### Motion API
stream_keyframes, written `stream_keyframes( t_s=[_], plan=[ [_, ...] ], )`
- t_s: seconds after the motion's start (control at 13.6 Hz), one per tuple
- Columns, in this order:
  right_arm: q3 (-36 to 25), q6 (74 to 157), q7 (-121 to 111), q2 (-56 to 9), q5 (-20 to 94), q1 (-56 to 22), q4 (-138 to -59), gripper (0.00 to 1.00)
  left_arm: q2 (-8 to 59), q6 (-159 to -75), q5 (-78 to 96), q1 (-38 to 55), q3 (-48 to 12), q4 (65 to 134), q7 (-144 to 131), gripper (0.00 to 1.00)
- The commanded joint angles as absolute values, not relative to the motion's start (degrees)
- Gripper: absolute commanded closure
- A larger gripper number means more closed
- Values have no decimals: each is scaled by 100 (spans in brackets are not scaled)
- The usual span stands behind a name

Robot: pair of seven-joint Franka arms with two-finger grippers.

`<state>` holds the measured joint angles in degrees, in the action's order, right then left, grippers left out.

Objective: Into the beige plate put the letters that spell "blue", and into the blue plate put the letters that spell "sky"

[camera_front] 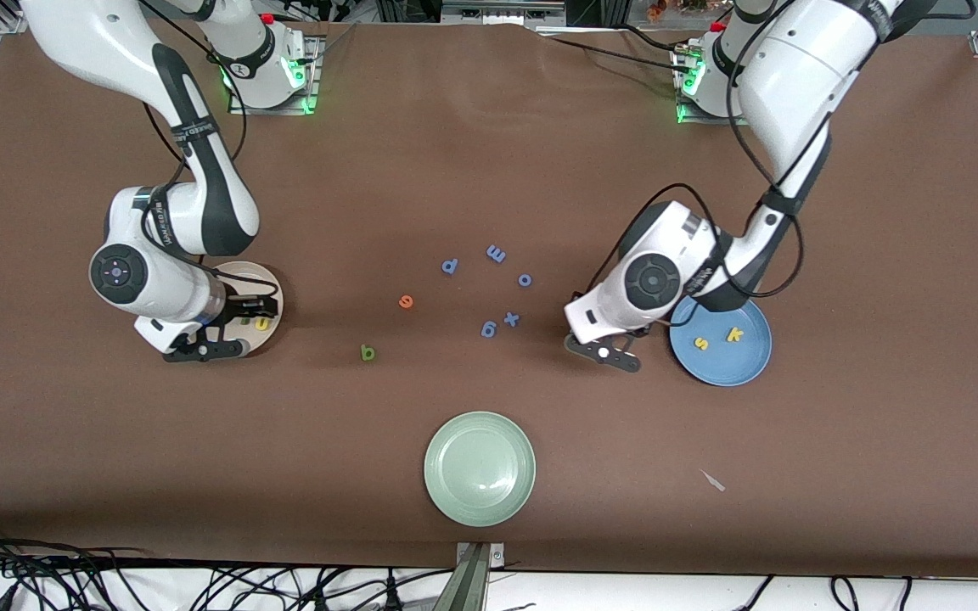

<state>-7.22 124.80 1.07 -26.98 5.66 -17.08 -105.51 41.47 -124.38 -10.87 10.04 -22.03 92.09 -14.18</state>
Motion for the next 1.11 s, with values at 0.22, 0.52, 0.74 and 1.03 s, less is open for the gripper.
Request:
stream_keyframes(
  t_s=[0.22,0.52,0.74,1.03],
  plan=[
    [-63,12383,826,-3549,633,-1802,-9319,0,4526,-12990,-1564,1107,-2171,9220,-1406,32],
    [255,12629,940,-4200,642,-1889,-8834,0,4596,-13078,-1573,1116,-2171,9229,-1398,43],
    [255,12945,940,-4438,642,-2082,-8807,0,4658,-13227,-1573,1108,-2162,9211,-1345,79],
    [255,13104,1072,-4605,589,-2171,-8798,0,4615,-13237,-1573,1055,-2153,9176,-1354,100]
  ],
)
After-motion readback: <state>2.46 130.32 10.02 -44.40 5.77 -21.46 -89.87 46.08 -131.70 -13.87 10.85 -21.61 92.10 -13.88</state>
